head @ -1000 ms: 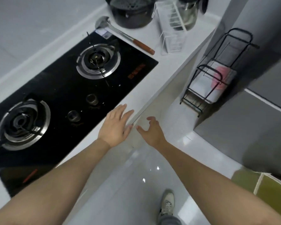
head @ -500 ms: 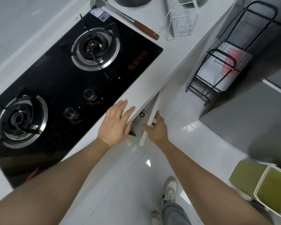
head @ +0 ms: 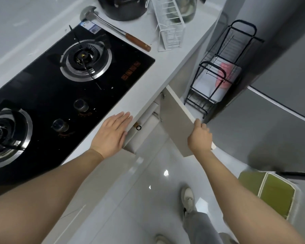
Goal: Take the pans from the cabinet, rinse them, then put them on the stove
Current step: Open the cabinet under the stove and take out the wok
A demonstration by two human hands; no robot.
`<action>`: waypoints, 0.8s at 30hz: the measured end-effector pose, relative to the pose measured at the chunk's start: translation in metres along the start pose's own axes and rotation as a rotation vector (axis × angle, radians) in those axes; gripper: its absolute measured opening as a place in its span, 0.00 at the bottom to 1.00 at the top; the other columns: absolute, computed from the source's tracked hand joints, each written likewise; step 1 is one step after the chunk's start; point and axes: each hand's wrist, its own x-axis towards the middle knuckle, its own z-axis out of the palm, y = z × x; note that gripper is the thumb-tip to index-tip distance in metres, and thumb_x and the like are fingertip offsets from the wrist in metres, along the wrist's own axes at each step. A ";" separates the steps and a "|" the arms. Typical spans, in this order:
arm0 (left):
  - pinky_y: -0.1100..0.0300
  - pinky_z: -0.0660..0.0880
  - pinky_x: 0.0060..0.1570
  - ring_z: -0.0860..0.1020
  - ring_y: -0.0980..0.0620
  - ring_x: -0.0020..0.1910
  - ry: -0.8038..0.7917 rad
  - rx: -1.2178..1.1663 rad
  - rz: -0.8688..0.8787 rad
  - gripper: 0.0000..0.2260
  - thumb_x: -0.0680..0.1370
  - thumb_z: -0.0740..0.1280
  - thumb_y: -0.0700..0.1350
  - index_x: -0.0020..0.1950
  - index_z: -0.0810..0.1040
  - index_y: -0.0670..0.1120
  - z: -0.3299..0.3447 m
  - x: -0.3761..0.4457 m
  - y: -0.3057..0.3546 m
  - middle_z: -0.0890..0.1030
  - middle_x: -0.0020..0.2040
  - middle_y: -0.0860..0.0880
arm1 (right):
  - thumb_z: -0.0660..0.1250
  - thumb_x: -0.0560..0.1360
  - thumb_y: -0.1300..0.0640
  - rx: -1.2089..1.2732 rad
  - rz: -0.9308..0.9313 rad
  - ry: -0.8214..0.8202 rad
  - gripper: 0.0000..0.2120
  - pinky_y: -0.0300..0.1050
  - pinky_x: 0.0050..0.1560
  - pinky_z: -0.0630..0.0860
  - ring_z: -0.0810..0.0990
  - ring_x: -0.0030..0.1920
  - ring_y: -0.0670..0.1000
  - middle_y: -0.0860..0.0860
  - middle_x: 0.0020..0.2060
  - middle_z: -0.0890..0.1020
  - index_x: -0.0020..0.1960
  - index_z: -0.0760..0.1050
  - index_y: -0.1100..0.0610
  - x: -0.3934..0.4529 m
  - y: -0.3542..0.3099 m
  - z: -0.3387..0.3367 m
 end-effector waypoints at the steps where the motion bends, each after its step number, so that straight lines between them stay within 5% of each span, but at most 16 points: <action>1: 0.47 0.59 0.75 0.62 0.46 0.77 0.003 -0.013 0.002 0.24 0.81 0.61 0.45 0.77 0.66 0.43 0.001 0.001 0.000 0.66 0.77 0.46 | 0.61 0.68 0.72 -0.016 -0.050 0.073 0.29 0.56 0.55 0.71 0.73 0.56 0.66 0.64 0.58 0.74 0.69 0.65 0.64 0.000 -0.003 0.006; 3: 0.49 0.58 0.76 0.62 0.46 0.77 0.000 -0.030 -0.012 0.23 0.82 0.61 0.45 0.77 0.66 0.43 0.003 0.000 -0.002 0.66 0.77 0.46 | 0.62 0.69 0.73 0.073 -0.245 0.086 0.33 0.59 0.66 0.70 0.71 0.62 0.66 0.65 0.66 0.70 0.74 0.62 0.65 -0.007 -0.022 0.024; 6: 0.47 0.59 0.75 0.64 0.44 0.76 0.007 -0.054 -0.040 0.23 0.82 0.61 0.45 0.77 0.66 0.43 0.004 0.000 -0.005 0.66 0.77 0.43 | 0.62 0.78 0.66 0.372 -0.387 -0.321 0.28 0.45 0.70 0.65 0.71 0.70 0.56 0.57 0.74 0.67 0.77 0.62 0.59 -0.017 -0.076 0.054; 10: 0.46 0.61 0.74 0.64 0.43 0.76 0.009 -0.072 -0.033 0.23 0.81 0.63 0.44 0.76 0.68 0.43 0.004 0.003 -0.004 0.66 0.76 0.42 | 0.58 0.78 0.67 0.482 -0.471 -0.713 0.20 0.43 0.60 0.73 0.79 0.62 0.55 0.56 0.62 0.80 0.68 0.73 0.59 -0.016 -0.138 0.093; 13: 0.46 0.61 0.74 0.63 0.44 0.76 0.005 -0.076 -0.043 0.22 0.82 0.61 0.44 0.76 0.68 0.42 0.004 0.004 -0.005 0.66 0.76 0.42 | 0.57 0.80 0.67 0.412 -0.554 -0.880 0.15 0.41 0.50 0.68 0.79 0.59 0.61 0.62 0.56 0.81 0.62 0.76 0.66 -0.018 -0.170 0.104; 16: 0.47 0.61 0.74 0.64 0.44 0.76 0.017 -0.085 -0.056 0.21 0.82 0.62 0.43 0.75 0.69 0.42 0.005 0.003 -0.005 0.67 0.76 0.42 | 0.57 0.82 0.66 0.451 -0.575 -1.000 0.15 0.38 0.53 0.65 0.74 0.55 0.52 0.50 0.50 0.77 0.68 0.71 0.65 -0.023 -0.182 0.100; 19: 0.47 0.61 0.74 0.64 0.44 0.76 0.023 -0.083 -0.051 0.21 0.82 0.62 0.43 0.75 0.69 0.42 0.005 0.005 -0.004 0.67 0.76 0.43 | 0.52 0.84 0.66 0.664 -0.479 -1.070 0.09 0.32 0.46 0.70 0.76 0.45 0.36 0.44 0.42 0.71 0.56 0.71 0.58 -0.028 -0.182 0.094; 21: 0.47 0.60 0.74 0.64 0.45 0.76 0.022 -0.064 -0.059 0.21 0.83 0.61 0.44 0.76 0.68 0.43 0.006 0.003 -0.004 0.66 0.76 0.43 | 0.55 0.84 0.56 0.623 -0.501 -1.108 0.08 0.35 0.43 0.72 0.77 0.41 0.41 0.48 0.41 0.76 0.54 0.72 0.56 -0.034 -0.171 0.089; 24: 0.47 0.60 0.74 0.63 0.46 0.76 -0.005 0.002 -0.065 0.21 0.84 0.58 0.46 0.77 0.67 0.45 0.005 0.002 -0.005 0.66 0.77 0.46 | 0.62 0.74 0.34 0.455 -0.558 -1.080 0.19 0.43 0.43 0.72 0.76 0.41 0.45 0.47 0.40 0.79 0.49 0.73 0.50 -0.050 -0.137 0.094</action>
